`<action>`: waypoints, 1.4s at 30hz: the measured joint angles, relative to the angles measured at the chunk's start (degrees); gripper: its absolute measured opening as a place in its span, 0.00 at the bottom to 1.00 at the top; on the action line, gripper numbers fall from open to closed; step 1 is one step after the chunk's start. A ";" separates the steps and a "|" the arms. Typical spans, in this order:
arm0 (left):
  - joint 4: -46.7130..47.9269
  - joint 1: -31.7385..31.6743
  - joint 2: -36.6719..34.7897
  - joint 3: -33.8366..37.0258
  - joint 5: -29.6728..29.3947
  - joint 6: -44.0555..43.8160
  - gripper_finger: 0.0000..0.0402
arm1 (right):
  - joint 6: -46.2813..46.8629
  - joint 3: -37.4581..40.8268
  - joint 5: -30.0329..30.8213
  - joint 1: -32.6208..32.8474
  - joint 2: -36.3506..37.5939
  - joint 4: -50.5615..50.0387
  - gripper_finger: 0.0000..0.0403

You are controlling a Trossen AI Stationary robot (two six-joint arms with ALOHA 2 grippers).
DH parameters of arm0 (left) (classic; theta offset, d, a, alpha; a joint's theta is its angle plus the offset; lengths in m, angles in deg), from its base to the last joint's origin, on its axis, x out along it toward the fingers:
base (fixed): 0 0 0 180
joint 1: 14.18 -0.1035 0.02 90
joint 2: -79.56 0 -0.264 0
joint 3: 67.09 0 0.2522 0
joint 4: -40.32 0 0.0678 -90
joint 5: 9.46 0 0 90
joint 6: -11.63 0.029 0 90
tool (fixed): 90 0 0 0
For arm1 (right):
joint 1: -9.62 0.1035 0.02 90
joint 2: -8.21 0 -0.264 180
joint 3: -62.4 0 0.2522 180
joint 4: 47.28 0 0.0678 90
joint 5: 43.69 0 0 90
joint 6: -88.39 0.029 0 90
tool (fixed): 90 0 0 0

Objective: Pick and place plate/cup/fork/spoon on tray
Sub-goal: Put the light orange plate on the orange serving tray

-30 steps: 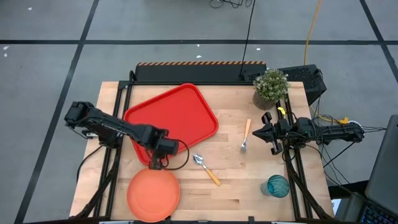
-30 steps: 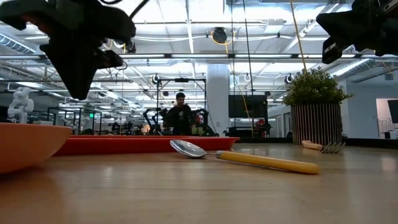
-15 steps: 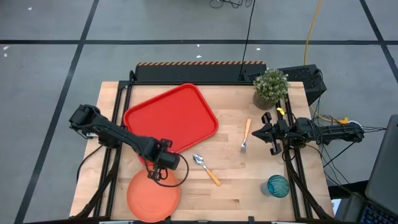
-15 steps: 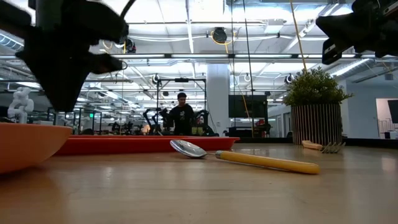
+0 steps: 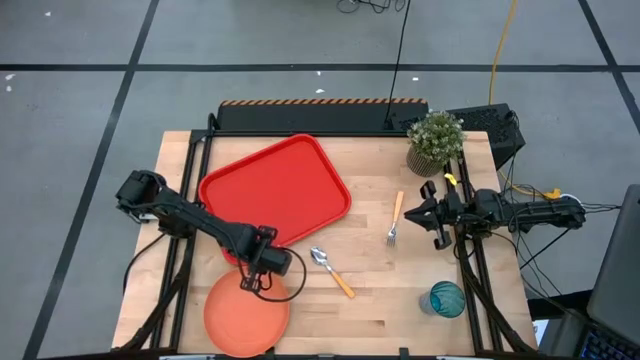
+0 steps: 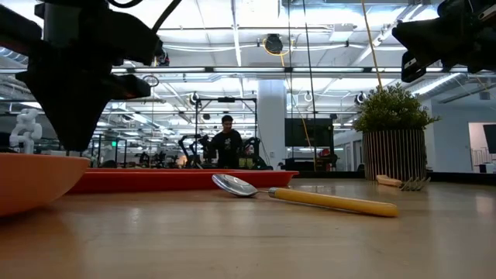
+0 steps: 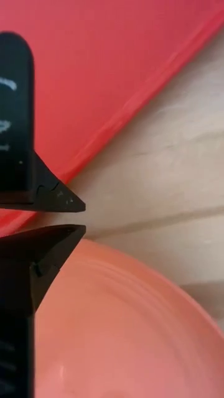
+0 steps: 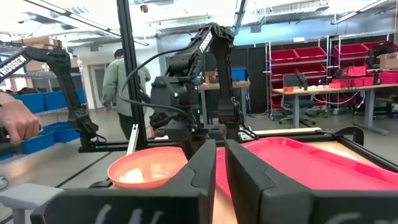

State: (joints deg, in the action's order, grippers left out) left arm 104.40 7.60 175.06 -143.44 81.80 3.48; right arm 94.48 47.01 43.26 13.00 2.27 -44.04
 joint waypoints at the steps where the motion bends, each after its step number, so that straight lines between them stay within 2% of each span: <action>1: -0.71 0.00 0.00 0.00 0.50 -0.04 0.12 | -0.20 0.00 0.00 0.00 0.00 -0.25 0.08; 6: -0.64 0.04 0.00 -0.02 2.14 -0.52 0.14 | -0.58 0.02 0.00 0.00 0.00 -0.73 0.08; 13: -0.65 0.00 0.00 -0.02 2.21 -1.41 0.34 | -0.77 0.01 0.00 0.00 0.00 -1.17 0.08; 16: -0.65 0.00 0.00 -0.02 2.21 -1.42 0.39 | -0.66 0.01 0.00 0.00 0.00 -1.19 0.08; 21: -1.04 0.11 0.16 0.44 3.05 -1.58 0.41 | -0.35 0.00 0.00 0.00 0.00 -1.75 0.08; 33: -0.85 -0.04 5.88 0.57 3.04 -0.96 0.41 | -0.33 0.00 0.00 0.00 0.02 -2.39 0.08; 35: -0.90 -0.17 6.29 0.57 3.25 -1.40 0.38 | -0.33 0.00 0.00 0.00 0.02 -2.49 0.08; 37: -0.54 -0.47 6.44 0.57 3.96 -1.44 0.32 | -0.33 0.00 0.00 0.00 0.02 -2.47 0.08; 42: 0.08 -1.73 6.37 0.50 5.25 -0.97 0.06 | -0.32 0.00 0.00 0.00 0.02 -2.50 0.08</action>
State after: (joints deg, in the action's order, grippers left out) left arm 104.49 5.87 181.44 -142.94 87.05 2.51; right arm 94.17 47.01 43.26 13.00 2.30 -46.54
